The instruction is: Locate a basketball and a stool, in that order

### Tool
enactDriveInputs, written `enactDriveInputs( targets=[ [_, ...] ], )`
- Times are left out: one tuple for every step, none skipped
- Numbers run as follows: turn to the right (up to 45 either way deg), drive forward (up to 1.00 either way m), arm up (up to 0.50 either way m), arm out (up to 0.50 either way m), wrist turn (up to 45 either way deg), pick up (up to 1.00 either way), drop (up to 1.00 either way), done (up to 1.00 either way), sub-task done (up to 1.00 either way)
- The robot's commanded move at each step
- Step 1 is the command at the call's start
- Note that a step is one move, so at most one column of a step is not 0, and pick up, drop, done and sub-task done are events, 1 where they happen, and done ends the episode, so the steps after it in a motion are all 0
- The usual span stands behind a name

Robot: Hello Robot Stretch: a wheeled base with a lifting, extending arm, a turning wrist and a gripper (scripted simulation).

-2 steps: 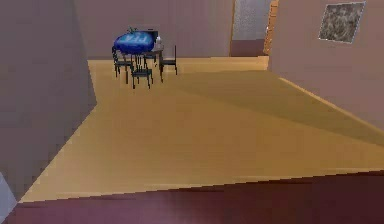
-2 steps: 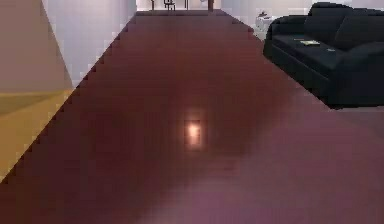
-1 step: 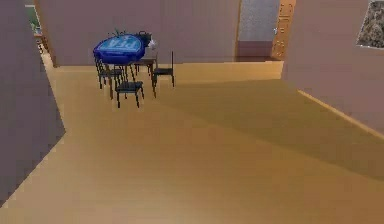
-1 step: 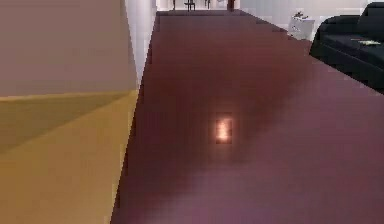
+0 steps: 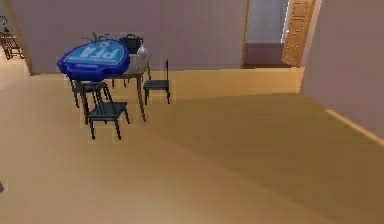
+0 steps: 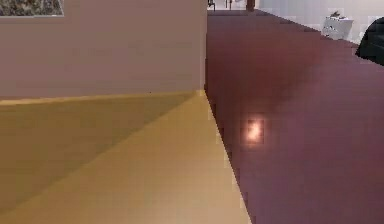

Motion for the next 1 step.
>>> enactDriveInputs(
  targets=[
    [0.0, 1.0, 0.0, 0.0, 0.0, 0.0, 0.0, 0.0, 0.0]
  ],
)
